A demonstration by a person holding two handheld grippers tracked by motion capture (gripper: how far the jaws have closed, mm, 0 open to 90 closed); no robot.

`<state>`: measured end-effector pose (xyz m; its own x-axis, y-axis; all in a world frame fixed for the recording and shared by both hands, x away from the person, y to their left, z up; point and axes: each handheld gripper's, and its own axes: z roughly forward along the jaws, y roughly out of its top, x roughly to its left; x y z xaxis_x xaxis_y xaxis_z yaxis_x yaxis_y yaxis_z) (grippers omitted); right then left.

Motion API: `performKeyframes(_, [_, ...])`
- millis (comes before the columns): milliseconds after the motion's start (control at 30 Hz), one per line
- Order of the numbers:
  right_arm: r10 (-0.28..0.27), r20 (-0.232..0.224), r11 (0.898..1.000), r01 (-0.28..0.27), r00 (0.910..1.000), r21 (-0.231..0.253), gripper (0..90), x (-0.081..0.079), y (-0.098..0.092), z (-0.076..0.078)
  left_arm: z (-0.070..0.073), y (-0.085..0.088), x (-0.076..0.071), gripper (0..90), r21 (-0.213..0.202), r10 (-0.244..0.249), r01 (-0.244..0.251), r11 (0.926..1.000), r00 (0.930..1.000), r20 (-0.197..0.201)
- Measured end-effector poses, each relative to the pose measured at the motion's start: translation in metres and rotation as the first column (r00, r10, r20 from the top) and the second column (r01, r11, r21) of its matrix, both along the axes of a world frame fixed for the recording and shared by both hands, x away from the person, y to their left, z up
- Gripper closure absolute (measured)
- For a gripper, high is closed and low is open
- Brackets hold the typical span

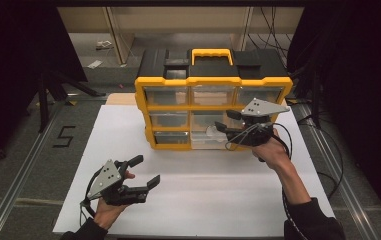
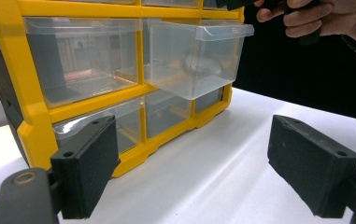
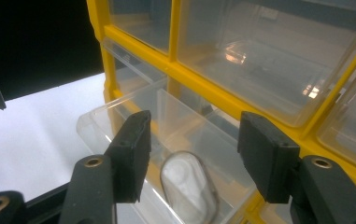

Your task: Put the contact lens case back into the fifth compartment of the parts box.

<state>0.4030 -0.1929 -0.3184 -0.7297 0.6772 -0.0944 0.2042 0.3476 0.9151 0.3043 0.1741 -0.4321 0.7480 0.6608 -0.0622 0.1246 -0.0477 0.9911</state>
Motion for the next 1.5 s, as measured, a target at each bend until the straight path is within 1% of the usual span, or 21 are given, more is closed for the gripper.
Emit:
performKeyframes(233, [0.018,-0.001,1.000,-0.018,0.9998,0.024,41.6,-0.004,0.000,0.005,0.000,0.000,0.000,16.3,-0.005,0.002,-0.002,1.0000,1.0000,0.000])
performKeyframes(300, [0.029,-0.004,0.999,-0.029,0.9996,0.027,39.2,-0.006,0.000,0.006,0.000,0.000,0.000,16.3,-0.004,0.001,-0.001,1.0000,1.0000,0.000])
performKeyframes(400, [0.031,-0.001,0.999,-0.031,0.9995,0.025,34.8,-0.009,0.002,0.007,0.000,0.000,0.000,16.3,-0.004,0.001,-0.001,1.0000,1.0000,-0.001])
performKeyframes(533, [0.054,-0.015,0.998,-0.053,0.9985,0.036,28.0,-0.013,0.005,0.009,0.000,0.000,0.000,16.2,-0.009,-0.004,0.004,1.0000,1.0000,-0.003])
performKeyframes(633, [0.064,-0.014,0.997,-0.063,0.9979,0.040,24.6,-0.016,0.007,0.010,0.001,0.000,0.000,16.0,-0.007,-0.004,0.004,1.0000,1.0000,-0.001])
performKeyframes(733, [0.077,-0.016,0.996,-0.076,0.9969,0.054,22.3,-0.020,0.009,0.012,0.000,0.001,0.000,16.0,-0.007,-0.002,0.002,1.0000,1.0000,-0.002])
performKeyframes(967, [0.094,-0.025,0.994,-0.092,0.9952,0.064,19.7,-0.026,0.011,0.015,0.001,0.000,0.000,16.0,-0.009,-0.002,0.002,1.0000,1.0000,0.000])
performKeyframes(1167, [0.105,-0.028,0.992,-0.102,0.9941,0.078,19.3,-0.029,0.013,0.016,0.001,0.001,0.000,16.0,-0.010,-0.002,0.002,1.0000,1.0000,-0.001])
performKeyframes(1333, [0.116,-0.027,0.990,-0.113,0.9929,0.078,19.3,-0.032,0.015,0.016,0.001,0.001,0.000,16.0,-0.008,-0.003,0.003,1.0000,1.0000,0.000])
performKeyframes(1500, [0.129,-0.035,0.988,-0.125,0.9910,0.089,19.2,-0.036,0.017,0.016,0.001,0.001,0.000,15.9,-0.011,-0.004,0.004,0.9999,1.0000,0.000])
